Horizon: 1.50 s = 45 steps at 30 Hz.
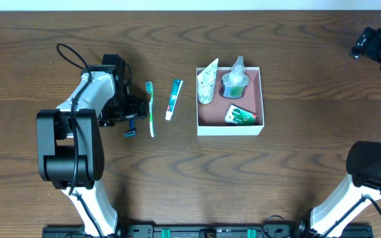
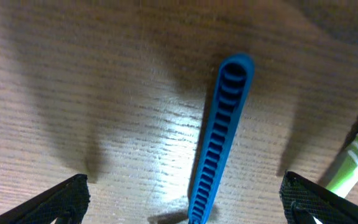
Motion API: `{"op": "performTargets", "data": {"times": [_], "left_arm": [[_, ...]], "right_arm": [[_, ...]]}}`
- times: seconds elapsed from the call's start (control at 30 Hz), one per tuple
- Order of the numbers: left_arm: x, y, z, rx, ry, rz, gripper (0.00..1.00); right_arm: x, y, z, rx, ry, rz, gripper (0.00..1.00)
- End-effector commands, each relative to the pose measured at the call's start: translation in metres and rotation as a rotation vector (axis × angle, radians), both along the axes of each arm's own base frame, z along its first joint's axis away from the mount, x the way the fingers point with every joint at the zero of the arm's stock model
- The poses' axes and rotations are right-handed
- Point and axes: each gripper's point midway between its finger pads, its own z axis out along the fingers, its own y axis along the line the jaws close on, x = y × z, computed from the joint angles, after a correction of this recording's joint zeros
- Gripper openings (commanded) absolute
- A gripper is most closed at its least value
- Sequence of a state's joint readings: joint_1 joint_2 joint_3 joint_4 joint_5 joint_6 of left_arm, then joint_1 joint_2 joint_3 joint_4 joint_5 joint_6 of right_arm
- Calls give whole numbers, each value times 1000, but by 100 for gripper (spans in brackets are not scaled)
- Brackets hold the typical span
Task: Pack container
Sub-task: 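Close the left gripper on the blue razor handle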
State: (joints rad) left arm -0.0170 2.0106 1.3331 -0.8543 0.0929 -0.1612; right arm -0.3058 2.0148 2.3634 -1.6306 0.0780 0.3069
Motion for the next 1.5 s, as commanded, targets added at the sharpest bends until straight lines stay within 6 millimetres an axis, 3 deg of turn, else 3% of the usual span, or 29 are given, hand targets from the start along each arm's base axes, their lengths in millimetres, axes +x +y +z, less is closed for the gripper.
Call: {"op": "performTargets", "data": {"times": [0.0,0.67,1.03,1.47], "left_arm": [[4,3,0,19,-8,12,98],[2,6,-2,34,-2,11,98],[-8,6,-13,36,15,11,98],[2,6,-13,34,-23,13,98]], "right_arm": [[-3,0,12,-6,-33,-15,99],[-3,0,12,-6,-33,-15,99],[-3,0,12,-6,-33,-15,99],[-3,0,12,-6,-33,-15,99]]}}
